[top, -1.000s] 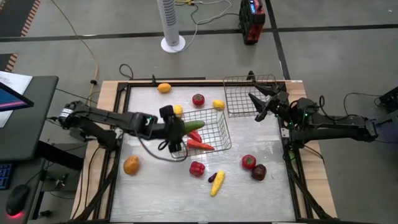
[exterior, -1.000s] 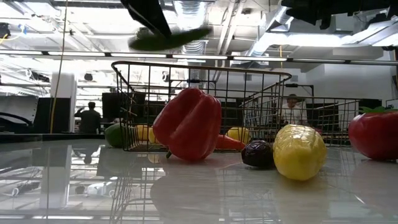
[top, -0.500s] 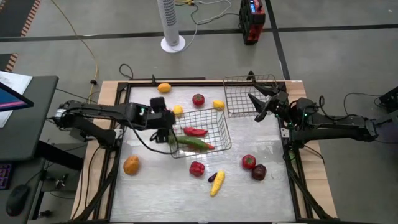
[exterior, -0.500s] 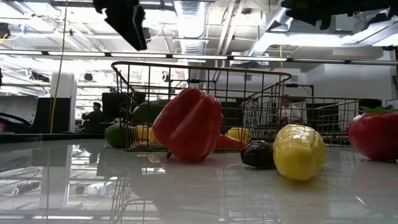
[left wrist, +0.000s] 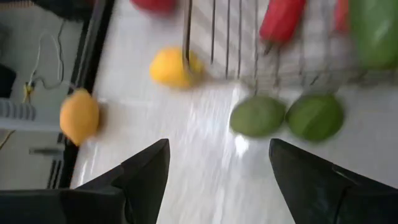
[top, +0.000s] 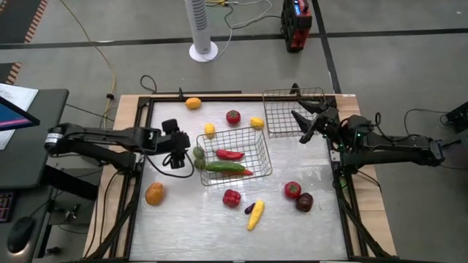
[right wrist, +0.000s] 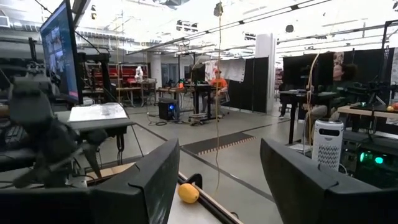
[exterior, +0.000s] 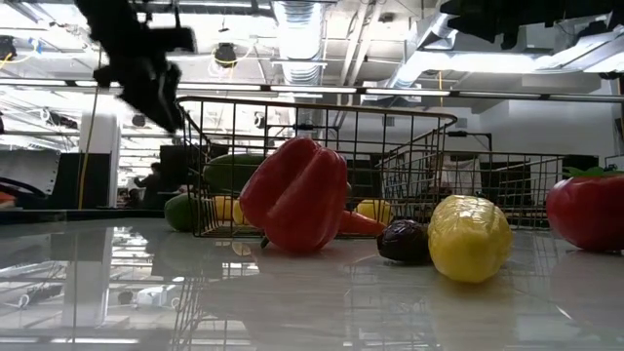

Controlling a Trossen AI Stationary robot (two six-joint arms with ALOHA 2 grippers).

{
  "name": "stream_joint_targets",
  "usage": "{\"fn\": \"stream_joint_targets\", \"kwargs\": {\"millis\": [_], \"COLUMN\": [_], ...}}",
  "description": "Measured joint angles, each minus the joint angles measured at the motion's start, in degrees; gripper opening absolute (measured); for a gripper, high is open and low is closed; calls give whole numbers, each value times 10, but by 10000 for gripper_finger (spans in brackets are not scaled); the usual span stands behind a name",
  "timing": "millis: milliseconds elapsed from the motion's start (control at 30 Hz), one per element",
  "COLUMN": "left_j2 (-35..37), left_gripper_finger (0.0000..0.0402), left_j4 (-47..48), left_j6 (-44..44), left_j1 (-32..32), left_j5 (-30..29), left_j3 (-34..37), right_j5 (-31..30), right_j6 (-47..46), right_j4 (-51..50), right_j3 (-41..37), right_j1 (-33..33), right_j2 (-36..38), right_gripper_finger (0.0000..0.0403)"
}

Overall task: Sort produce into baskets
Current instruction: Put the green lime into the right wire basket

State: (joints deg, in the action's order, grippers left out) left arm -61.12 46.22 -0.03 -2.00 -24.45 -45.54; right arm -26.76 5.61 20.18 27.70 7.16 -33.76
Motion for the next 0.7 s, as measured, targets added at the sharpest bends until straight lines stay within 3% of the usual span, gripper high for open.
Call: {"fn": "stream_joint_targets", "kwargs": {"millis": [333, 567, 700], "left_j2": [-64, -121, -152], "left_gripper_finger": [263, 263, 263], "left_j4": [-67, -124, -149], "left_j6": [14, 50, 73], "left_j1": [-35, -56, -71], "left_j5": [93, 93, 125], "left_j3": [28, 28, 28], "right_j5": [0, 1, 1], "right_j6": [0, 2, 3], "right_j4": [0, -6, -6], "right_j3": [0, 0, 0], "right_j1": [0, 0, 0], "right_j2": [0, 0, 0], "right_gripper_finger": [253, 253, 253]}}
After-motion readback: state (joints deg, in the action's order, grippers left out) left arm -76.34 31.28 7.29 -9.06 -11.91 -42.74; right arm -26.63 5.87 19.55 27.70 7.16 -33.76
